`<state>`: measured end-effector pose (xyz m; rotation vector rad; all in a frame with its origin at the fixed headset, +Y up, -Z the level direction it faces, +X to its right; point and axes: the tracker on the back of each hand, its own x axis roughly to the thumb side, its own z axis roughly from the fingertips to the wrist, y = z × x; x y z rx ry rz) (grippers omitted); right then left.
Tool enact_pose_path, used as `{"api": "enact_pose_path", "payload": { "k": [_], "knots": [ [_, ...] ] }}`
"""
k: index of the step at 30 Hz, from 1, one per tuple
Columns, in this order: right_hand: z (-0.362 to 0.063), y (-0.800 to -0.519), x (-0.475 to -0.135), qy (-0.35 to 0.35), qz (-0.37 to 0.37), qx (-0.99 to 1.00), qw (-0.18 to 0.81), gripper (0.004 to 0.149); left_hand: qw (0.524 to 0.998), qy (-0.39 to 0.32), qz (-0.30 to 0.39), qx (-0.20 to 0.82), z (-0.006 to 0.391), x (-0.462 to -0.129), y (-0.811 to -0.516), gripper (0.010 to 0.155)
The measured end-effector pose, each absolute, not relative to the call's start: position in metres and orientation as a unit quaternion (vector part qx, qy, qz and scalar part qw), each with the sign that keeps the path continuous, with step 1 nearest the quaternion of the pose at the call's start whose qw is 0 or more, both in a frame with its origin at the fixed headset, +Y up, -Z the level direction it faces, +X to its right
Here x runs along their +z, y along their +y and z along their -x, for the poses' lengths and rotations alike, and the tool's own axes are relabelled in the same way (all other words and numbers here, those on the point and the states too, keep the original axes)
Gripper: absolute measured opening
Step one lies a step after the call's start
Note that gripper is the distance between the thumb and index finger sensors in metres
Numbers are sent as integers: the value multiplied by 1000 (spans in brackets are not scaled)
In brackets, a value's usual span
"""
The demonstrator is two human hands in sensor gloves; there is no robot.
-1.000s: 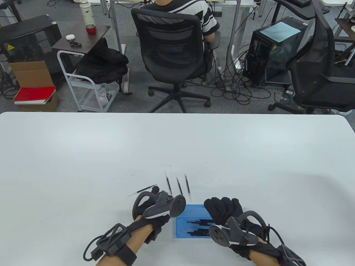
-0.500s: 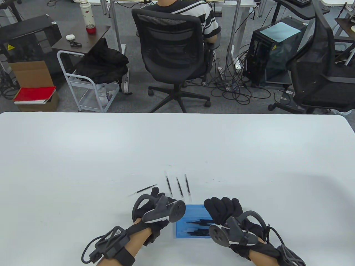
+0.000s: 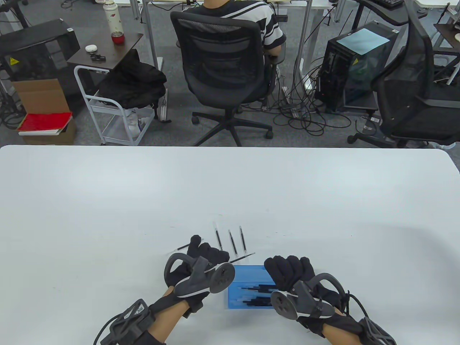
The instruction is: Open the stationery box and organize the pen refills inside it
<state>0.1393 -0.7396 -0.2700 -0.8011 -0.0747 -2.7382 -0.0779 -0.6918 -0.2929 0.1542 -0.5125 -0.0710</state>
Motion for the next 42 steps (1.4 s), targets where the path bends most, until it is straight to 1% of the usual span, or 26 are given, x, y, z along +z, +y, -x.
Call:
{"api": "enact_pose_path", "payload": {
  "k": [2, 4, 10, 12, 16, 21, 29, 37, 40, 42],
  "knots": [
    [-139, -740, -270, -26, 277, -950, 144, 122, 957, -270, -93, -48, 72, -282, -688, 51],
    [-139, -739, -270, -26, 277, -950, 144, 122, 953, -273, -110, -68, 66, -273, -686, 50],
    [-139, -739, -270, -26, 277, -950, 143, 122, 938, -308, -118, -107, 49, -254, -693, 50],
    [-139, -739, -270, -26, 277, -950, 144, 122, 938, -303, -125, -109, 46, -251, -696, 51],
    [-139, -739, -270, -27, 277, -950, 143, 122, 931, -330, -109, -109, 40, -247, -705, 51],
    [-139, -739, -270, -27, 278, -950, 141, 122, 918, -358, -99, -137, 27, -239, -721, 51],
    [-140, -739, -270, -27, 278, -950, 142, 122, 907, -373, -88, -177, 7, -236, -737, 50],
    [-139, -739, -270, -27, 278, -950, 143, 122, 904, -374, -88, -189, 4, -236, -738, 50],
    [-139, -739, -270, -27, 278, -950, 142, 122, 906, -374, -89, -176, 8, -235, -733, 50],
    [-139, -739, -270, -27, 278, -950, 141, 122, 912, -368, -95, -156, 13, -236, -724, 50]
  ]
}}
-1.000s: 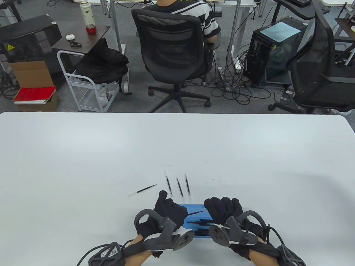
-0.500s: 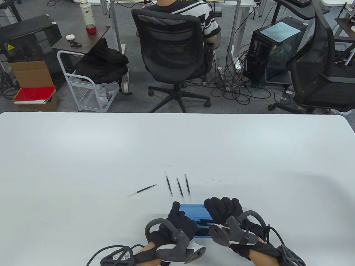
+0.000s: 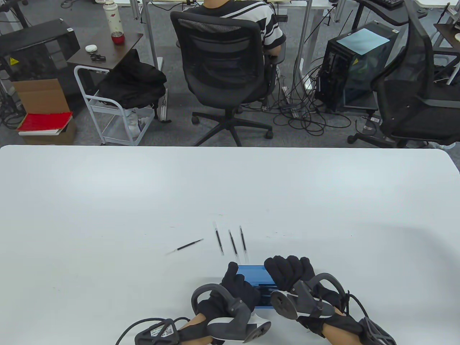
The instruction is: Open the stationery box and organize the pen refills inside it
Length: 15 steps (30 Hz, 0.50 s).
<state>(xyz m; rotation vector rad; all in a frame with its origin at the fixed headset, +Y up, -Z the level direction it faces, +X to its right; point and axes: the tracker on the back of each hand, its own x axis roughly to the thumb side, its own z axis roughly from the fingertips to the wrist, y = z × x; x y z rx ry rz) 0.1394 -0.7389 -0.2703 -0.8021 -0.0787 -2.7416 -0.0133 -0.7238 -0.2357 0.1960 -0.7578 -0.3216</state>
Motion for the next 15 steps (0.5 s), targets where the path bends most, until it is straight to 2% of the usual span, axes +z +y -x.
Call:
{"api": "enact_pose_path", "payload": {
  "k": [7, 12, 15],
  "knots": [
    [-139, -739, -270, -27, 278, -950, 142, 122, 938, -305, -123, -106, 43, -247, -685, 50],
    [-139, -739, -270, -27, 277, -950, 142, 122, 966, -220, -114, -79, 78, -270, -659, 50],
    [-139, -739, -270, -28, 277, -950, 142, 122, 981, -163, -85, -59, 99, -291, -652, 50]
  ]
}}
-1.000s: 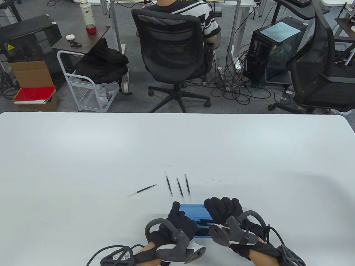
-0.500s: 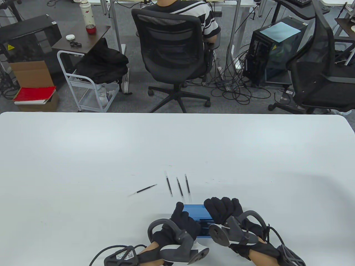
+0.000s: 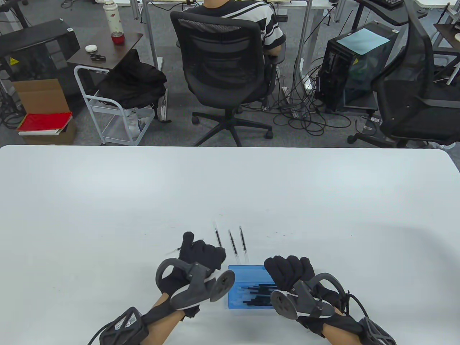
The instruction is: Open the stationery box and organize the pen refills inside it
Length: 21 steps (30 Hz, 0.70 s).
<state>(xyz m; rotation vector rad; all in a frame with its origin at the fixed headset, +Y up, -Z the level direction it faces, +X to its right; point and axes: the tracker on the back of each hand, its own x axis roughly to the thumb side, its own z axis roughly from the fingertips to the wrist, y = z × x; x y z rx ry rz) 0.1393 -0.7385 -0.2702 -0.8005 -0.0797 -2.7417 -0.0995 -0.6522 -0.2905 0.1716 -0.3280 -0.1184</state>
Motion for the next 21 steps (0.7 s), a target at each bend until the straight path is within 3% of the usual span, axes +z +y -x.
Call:
{"api": "enact_pose_path", "payload": {
  "k": [5, 9, 21],
  "knots": [
    [-139, -738, -270, -27, 278, -950, 141, 122, 993, -95, -47, -43, 129, -321, -656, 51],
    [-139, -738, -270, -27, 278, -950, 141, 122, 997, -53, -4, -64, 145, -344, -676, 53],
    [-139, -738, -270, -27, 278, -950, 141, 122, 990, -2, 102, -100, 163, -383, -732, 56]
  ]
}}
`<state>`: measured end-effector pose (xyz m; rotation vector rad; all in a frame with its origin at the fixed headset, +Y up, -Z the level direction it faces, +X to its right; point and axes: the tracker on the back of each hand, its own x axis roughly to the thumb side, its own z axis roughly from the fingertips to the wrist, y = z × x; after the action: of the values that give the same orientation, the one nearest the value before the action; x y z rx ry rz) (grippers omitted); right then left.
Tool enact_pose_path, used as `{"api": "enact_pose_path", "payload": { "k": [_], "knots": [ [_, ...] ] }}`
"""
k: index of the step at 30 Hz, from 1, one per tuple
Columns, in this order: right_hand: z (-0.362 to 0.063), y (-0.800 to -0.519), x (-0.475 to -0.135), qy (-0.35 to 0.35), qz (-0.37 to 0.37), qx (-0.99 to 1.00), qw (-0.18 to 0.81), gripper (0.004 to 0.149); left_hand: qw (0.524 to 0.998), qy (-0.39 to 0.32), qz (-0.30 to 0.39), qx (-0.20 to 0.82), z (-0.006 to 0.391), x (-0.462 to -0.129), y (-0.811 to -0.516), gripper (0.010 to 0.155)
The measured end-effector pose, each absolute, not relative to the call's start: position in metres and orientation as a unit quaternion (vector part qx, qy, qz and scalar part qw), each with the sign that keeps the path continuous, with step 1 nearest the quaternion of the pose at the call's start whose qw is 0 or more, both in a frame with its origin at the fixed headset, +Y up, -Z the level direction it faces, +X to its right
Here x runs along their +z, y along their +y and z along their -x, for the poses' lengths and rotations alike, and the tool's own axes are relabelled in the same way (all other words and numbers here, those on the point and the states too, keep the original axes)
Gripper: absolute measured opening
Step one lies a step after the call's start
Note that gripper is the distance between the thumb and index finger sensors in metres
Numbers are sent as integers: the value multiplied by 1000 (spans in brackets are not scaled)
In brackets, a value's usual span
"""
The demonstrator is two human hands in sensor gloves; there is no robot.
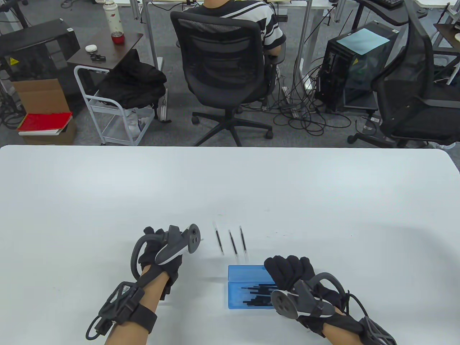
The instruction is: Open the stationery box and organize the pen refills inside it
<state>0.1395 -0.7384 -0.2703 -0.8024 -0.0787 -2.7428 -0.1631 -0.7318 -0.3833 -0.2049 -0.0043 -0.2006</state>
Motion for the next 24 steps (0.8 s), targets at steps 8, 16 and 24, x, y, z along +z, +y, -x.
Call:
{"api": "enact_pose_path", "payload": {
  "k": [8, 16, 24],
  "knots": [
    [-140, -739, -271, -29, 280, -950, 138, 122, 987, 2, 110, -118, 161, -390, -742, 54],
    [-140, -738, -271, -30, 280, -950, 136, 122, 987, -1, 110, -113, 161, -391, -745, 49],
    [-140, -739, -271, -31, 280, -950, 138, 122, 989, -8, 102, -108, 161, -389, -746, 46]
  ]
}}
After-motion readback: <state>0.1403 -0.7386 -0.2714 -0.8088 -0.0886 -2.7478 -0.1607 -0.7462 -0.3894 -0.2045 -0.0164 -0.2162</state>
